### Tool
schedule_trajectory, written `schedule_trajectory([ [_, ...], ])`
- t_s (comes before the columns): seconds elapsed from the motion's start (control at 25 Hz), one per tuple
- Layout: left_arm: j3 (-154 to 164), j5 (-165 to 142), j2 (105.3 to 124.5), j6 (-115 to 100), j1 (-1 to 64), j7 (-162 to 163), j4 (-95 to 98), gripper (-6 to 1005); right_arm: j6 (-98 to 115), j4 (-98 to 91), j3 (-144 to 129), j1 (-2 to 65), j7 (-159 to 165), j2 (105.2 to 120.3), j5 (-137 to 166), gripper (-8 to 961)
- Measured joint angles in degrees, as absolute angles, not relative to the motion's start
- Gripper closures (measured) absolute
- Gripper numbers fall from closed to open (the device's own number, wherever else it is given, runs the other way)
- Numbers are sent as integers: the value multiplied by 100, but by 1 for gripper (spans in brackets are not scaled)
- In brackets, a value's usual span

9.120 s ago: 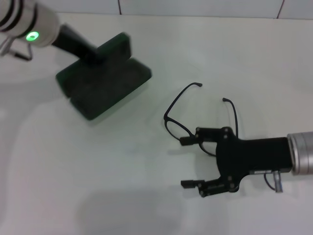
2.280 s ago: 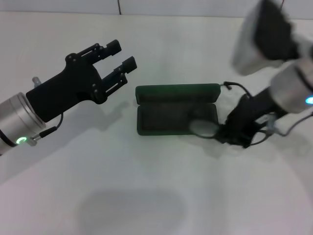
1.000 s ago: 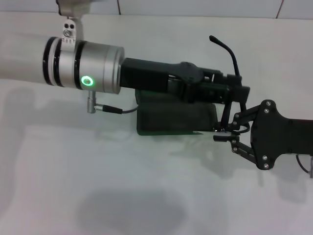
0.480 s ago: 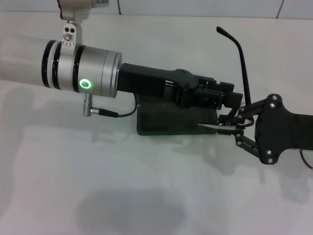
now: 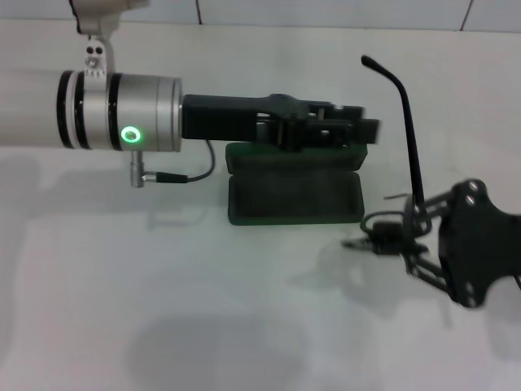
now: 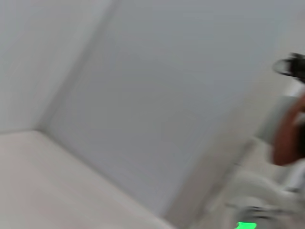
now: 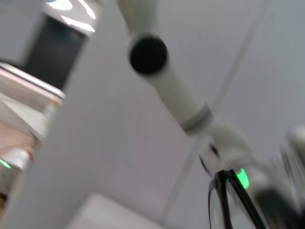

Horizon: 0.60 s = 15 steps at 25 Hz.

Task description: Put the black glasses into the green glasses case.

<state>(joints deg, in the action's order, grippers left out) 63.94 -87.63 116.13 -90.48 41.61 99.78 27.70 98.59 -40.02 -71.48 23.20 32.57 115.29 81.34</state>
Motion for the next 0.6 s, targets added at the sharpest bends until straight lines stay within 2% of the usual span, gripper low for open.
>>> schedule_trajectory([
  [0.12,6401,-8808,11654,-8428,3999,9791,2748,467,10716,-4008,-7148,2296,3087,11507,8128,834],
  [0.28,6420,-8893,11883,-7904,3929,9401,2729,467,10979,-3778,-7234,2442,3105,11576,8112,833],
  [0.4,6440,-8837,11971,-7968,3918,9082,2729,467,10815,-3130,-7426,2816,3088,11618,7976,833],
  [0.6,6450,-8531,11976,-8449,3847,8769,2722,467,10297,-1981,-7634,3503,3103,11620,7714,832],
])
